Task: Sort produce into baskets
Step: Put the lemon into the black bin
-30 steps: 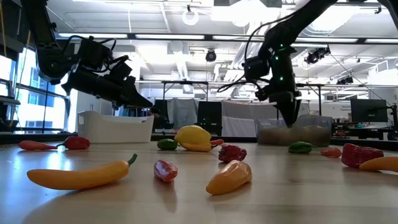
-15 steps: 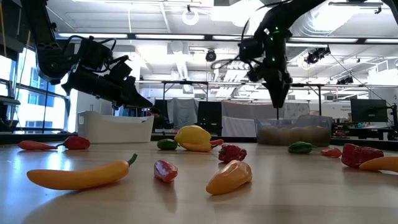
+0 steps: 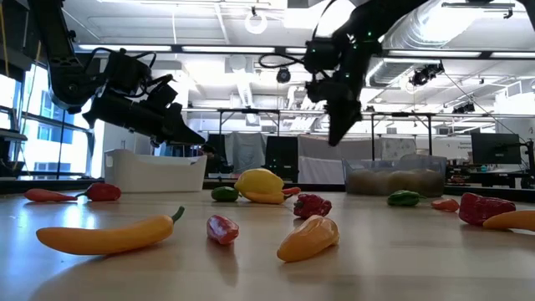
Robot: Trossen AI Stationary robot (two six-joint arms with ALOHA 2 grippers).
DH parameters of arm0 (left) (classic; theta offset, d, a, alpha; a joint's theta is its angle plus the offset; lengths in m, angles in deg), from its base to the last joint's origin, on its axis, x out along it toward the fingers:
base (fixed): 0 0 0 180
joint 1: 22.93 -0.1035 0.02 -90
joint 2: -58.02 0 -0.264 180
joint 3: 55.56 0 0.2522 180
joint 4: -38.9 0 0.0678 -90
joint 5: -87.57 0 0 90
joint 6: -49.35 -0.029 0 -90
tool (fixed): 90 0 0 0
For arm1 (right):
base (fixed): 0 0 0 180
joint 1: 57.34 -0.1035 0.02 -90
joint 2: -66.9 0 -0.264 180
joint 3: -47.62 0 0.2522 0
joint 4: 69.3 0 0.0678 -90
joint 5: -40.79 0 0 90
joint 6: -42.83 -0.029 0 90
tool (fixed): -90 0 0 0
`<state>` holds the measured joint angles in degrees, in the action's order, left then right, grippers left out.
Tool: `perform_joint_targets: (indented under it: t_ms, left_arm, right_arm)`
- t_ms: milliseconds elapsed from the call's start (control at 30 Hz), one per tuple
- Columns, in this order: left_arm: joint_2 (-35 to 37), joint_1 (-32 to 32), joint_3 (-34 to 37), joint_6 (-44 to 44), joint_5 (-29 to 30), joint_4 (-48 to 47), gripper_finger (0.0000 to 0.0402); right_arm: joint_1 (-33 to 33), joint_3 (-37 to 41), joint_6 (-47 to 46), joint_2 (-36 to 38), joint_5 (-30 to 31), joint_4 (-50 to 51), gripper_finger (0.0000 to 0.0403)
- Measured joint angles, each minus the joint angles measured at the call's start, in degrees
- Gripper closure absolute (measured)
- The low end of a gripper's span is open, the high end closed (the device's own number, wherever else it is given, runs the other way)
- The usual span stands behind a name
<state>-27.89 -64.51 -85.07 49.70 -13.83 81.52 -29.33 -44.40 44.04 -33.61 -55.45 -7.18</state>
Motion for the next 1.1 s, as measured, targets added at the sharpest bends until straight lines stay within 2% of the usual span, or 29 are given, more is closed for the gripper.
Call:
perform_joint_targets:
  t_ms: [133,300,400,567,800,933,1100]
  left_arm:
    - [0.0,-0.02,0.0,-0.53,0.0,0.0,0.0402]
    - [0.0,-0.02,0.0,-0.56,0.0,0.0,0.0401]
    - [0.0,-0.02,0.0,-0.58,0.0,0.0,0.0402]
    - [0.0,-0.01,0.0,-0.56,0.0,0.03,0.0401]
    - [0.0,0.52,0.02,-0.58,-0.04,0.48,0.0401]
    - [0.0,1.02,0.02,-0.87,-0.08,0.44,0.0401]
    - [0.0,1.54,0.02,-1.52,-0.11,0.44,0.0402]
  right_arm:
    - [-3.66,3.52,-2.88,0.0,-4.57,-10.99,0.039]
    - [-8.87,6.08,-5.56,0.0,-5.38,-20.67,0.0379]
    - [-12.07,6.54,-5.62,0.0,-5.34,-22.77,0.0346]
    - [-16.33,6.54,-3.09,-0.79,-4.92,-25.95,0.0265]
    - [-18.52,6.54,-2.41,-5.47,-4.31,-30.93,0.0165]
    - [-18.38,6.56,-1.4,-6.49,-4.25,-33.25,0.0142]
    - [-18.27,6.56,1.31,-6.47,-3.47,-34.35,0.0139]
